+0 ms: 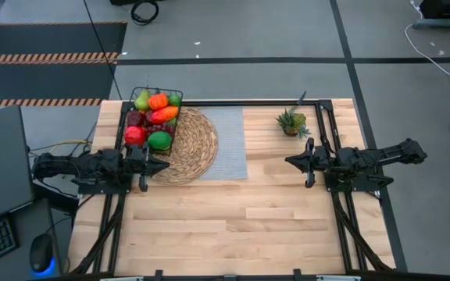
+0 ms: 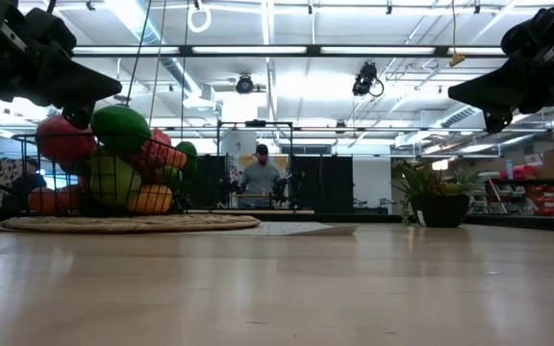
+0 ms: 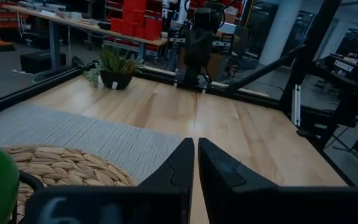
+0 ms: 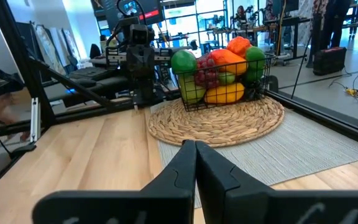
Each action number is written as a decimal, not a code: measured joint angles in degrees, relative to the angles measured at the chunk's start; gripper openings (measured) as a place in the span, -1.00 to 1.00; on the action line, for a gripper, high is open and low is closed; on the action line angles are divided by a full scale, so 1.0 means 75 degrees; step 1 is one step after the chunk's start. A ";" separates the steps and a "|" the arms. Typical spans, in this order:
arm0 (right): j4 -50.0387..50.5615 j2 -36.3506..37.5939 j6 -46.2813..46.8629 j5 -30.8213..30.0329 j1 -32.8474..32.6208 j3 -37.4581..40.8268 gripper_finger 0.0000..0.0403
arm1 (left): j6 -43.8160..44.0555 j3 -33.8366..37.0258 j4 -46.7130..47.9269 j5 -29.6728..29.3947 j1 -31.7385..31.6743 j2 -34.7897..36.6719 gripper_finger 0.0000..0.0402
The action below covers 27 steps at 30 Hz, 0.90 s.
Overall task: Build produce basket
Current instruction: Return to Home Position
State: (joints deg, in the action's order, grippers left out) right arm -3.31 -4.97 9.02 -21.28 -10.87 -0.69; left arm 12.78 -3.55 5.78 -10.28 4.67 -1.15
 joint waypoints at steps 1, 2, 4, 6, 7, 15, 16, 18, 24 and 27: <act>0.0000 0.0000 0.0000 0.0000 0.0000 0.0000 -0.92 | 0.0000 0.0000 0.0003 0.0000 0.0000 0.0000 -0.85; 0.0000 0.0000 0.0000 0.0000 0.0000 0.0000 -0.92 | 0.0000 0.0000 0.0003 0.0000 0.0000 0.0000 -0.86; 0.0000 0.0000 0.0000 0.0000 0.0000 0.0000 -0.92 | 0.0000 0.0000 0.0000 -0.0005 0.0042 -0.0002 -0.87; 0.0000 0.0000 0.0000 0.0000 0.0000 0.0000 -0.92 | 0.0000 0.0000 0.0007 0.0008 0.0077 -0.0005 -0.89; 0.0000 0.0000 0.0000 0.0000 0.0000 0.0000 -0.92 | 0.0000 0.0000 -0.0003 0.0003 0.0072 -0.0006 -0.90; 0.0000 0.0000 0.0000 0.0000 0.0000 0.0000 -0.93 | 0.0000 0.0000 -0.0012 0.0000 0.0067 -0.0004 -0.87; 0.0000 0.0000 0.0000 0.0000 0.0000 0.0000 -0.93 | -0.0001 0.0000 -0.0012 0.0000 0.0067 -0.0003 -0.87; 0.0000 0.0000 0.0000 0.0000 0.0000 0.0000 -0.93 | -0.0001 0.0000 -0.0015 0.0000 0.0067 -0.0003 -0.85; 0.0000 0.0000 0.0000 0.0000 0.0003 0.0000 -0.93 | -0.0003 0.0000 -0.0017 0.0000 0.0067 -0.0003 -0.89; 0.0000 0.0000 0.0000 0.0000 0.0000 0.0000 -0.93 | -0.0003 0.0000 -0.0017 0.0000 0.0067 -0.0003 -0.91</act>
State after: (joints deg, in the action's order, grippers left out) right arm -3.31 -4.97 9.02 -21.28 -10.87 -0.69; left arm 12.75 -3.55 5.65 -10.28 5.17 -1.17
